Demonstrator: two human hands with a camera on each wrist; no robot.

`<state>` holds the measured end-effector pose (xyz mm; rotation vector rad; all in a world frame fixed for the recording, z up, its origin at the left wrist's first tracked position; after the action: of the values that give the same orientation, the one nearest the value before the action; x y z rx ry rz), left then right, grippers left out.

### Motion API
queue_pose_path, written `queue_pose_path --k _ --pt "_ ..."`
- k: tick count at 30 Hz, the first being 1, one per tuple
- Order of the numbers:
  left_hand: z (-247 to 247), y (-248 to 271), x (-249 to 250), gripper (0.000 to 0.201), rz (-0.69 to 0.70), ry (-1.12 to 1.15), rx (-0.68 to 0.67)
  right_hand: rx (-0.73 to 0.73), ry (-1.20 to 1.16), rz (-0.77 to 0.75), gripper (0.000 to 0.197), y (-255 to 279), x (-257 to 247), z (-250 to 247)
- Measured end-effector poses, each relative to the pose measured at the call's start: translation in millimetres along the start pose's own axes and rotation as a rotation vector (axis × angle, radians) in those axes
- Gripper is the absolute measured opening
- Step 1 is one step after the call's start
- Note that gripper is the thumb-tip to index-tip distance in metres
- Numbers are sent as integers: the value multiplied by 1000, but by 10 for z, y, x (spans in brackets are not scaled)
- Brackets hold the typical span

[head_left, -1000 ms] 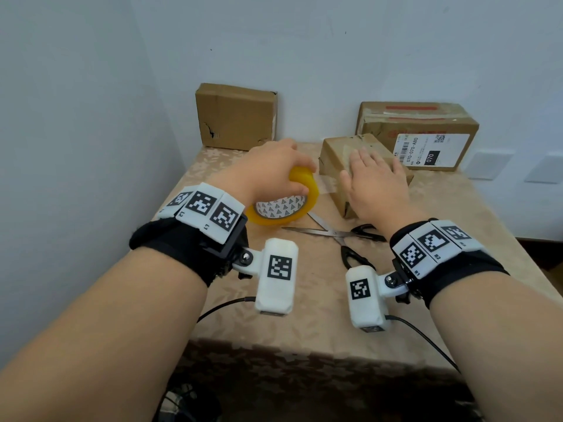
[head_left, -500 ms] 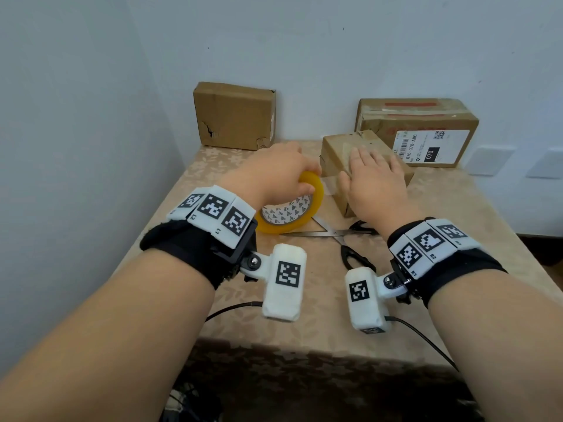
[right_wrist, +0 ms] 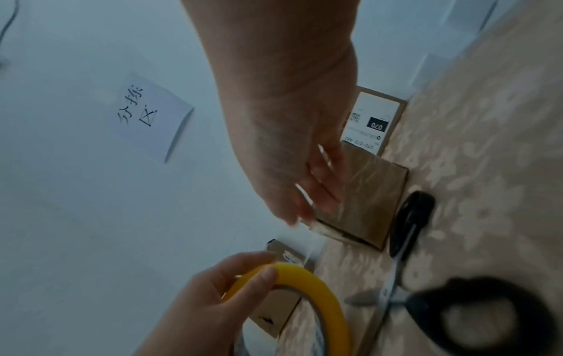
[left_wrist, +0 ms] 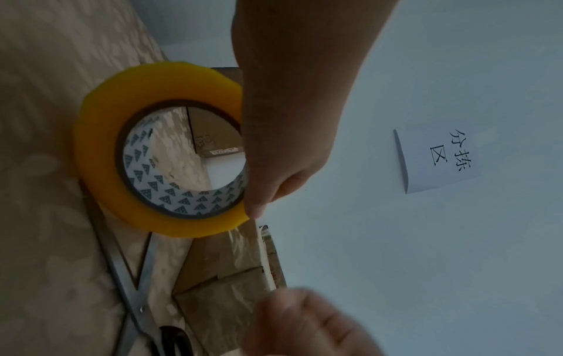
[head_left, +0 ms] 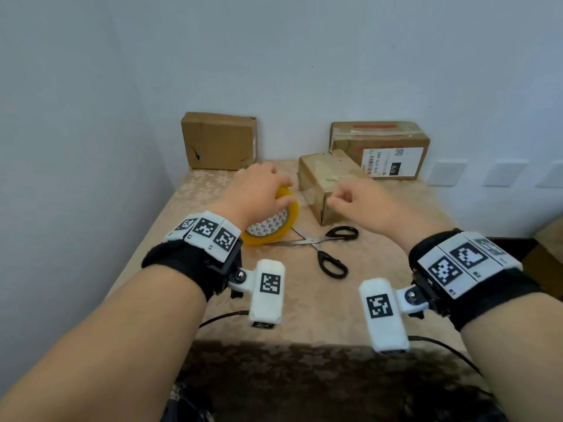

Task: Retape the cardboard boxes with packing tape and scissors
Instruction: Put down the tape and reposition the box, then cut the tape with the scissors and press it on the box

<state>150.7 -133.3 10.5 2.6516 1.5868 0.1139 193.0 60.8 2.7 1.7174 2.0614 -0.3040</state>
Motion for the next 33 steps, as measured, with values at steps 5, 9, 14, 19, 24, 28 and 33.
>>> queue_pose_path --k 5,9,14,19,24,28,33 --pt "-19 -13 9 42 -19 -5 -31 -421 171 130 66 147 87 247" --pt "-14 -73 66 39 -24 -1 -13 -422 249 135 72 107 120 343" --pt "-74 -142 152 21 -93 48 -12 -473 255 155 63 154 117 238" --pt "-231 -308 189 32 -89 79 -298 -447 245 214 58 285 220 -23" --pt "-286 -381 236 33 -82 -9 -395 -383 42 227 38 425 214 -113" --pt "-254 -425 161 23 -81 49 -392 -375 -62 306 27 451 228 -97" --pt "-245 -444 86 14 -78 80 -345 -357 -183 375 33 421 275 -92"
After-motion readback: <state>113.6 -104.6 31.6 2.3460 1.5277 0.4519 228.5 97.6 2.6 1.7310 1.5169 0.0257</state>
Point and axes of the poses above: each hand's wrist, its own y-axis away from the middle knuckle, its own z-axis out of the palm, x = y × z, the point moved 1 cm from there along -y, towards the middle knuckle, and after that the axes turned 13 degrees about -x, right-handed, at the moved point
